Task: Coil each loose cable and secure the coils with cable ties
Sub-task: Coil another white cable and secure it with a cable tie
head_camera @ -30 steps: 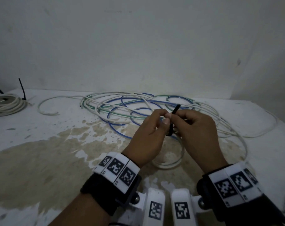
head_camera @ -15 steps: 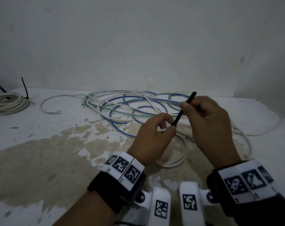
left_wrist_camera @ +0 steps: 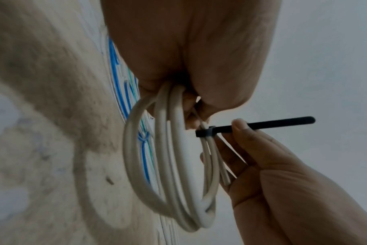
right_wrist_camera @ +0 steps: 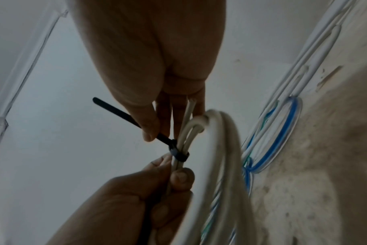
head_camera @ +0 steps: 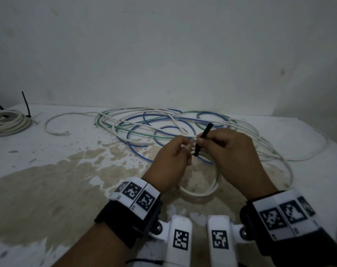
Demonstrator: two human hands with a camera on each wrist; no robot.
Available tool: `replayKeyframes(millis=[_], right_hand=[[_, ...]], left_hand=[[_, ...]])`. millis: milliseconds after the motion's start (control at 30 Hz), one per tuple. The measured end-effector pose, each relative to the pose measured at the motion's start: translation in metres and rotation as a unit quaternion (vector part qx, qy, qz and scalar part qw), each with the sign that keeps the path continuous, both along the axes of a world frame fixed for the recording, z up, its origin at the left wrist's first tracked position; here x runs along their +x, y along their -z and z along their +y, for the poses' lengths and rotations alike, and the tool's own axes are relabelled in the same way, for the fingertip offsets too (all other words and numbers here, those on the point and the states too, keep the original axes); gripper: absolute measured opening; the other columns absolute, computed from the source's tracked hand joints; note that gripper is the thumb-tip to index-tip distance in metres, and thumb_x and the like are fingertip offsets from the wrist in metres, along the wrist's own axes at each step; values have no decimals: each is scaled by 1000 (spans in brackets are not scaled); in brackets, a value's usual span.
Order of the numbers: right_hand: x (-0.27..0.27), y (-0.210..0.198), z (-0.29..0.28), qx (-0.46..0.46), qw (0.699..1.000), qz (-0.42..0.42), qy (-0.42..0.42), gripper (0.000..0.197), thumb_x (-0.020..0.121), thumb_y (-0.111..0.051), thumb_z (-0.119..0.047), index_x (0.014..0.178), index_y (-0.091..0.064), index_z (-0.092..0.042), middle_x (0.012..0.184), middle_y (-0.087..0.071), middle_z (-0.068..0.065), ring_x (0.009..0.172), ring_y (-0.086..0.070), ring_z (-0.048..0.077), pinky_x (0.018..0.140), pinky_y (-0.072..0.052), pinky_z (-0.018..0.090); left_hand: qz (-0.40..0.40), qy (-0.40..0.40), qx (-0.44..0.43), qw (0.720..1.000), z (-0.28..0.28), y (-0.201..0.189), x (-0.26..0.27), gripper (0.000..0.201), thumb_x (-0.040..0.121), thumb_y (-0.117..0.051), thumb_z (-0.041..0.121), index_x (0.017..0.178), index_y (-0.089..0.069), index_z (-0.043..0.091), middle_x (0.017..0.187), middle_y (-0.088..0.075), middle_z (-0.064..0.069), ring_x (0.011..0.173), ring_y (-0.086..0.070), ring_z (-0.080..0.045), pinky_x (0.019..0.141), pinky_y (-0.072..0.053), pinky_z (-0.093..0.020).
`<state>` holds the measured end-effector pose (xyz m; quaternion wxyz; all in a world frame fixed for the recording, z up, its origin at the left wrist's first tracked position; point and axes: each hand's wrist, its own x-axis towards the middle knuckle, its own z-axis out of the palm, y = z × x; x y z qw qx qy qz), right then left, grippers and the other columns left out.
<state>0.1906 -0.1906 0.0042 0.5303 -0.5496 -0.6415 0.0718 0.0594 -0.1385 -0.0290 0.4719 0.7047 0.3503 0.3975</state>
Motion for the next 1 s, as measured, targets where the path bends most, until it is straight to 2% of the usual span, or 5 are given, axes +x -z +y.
replayKeyframes(millis=[233,433,567,800,1000], right_hand=[[1,2,2,-17,999,39,-11,16,82,-69,-10,80,-72,-26,78,-70,-14,75,-65,0,70,-47,14],[0,0,1,5,1000,23,-16,22,81,-70,-11,77,-72,-32,67,-67,-20,74,-63,-2,65,-43,9],[-2,0,-1,84,995,-49,6,11,80,-65,-11,80,-76,-14,71,-68,1,74,-59,8,66,-40,10],[1,1,3,13,999,41,-3,28,86,-66,-12,70,-63,-35,76,-68,-10,73,-62,5,67,-45,13],[7,8,7,-28,998,52,-6,24,84,-67,-10,71,-65,-31,75,-67,-15,69,-61,-6,65,-43,7]], left_hand=[[12,25,11,1000,-5,-6,-2,17,99,-47,25,116,-50,23,67,-48,8,44,-41,1,47,-32,-18],[29,-5,100,994,-10,-7,-1,12,95,-55,20,101,-55,30,88,-60,-14,77,-55,-19,64,-40,-25],[26,-11,119,993,-10,-7,1,19,94,-55,17,89,-50,34,87,-60,-17,73,-53,-22,61,-39,-27],[-3,7,47,999,-5,-3,0,16,94,-55,19,87,-56,33,77,-61,-1,47,-44,-7,48,-35,-20],[-48,-7,-18,999,-3,-3,-1,14,97,-48,8,87,-57,5,49,-50,9,37,-39,-11,50,-40,-31]])
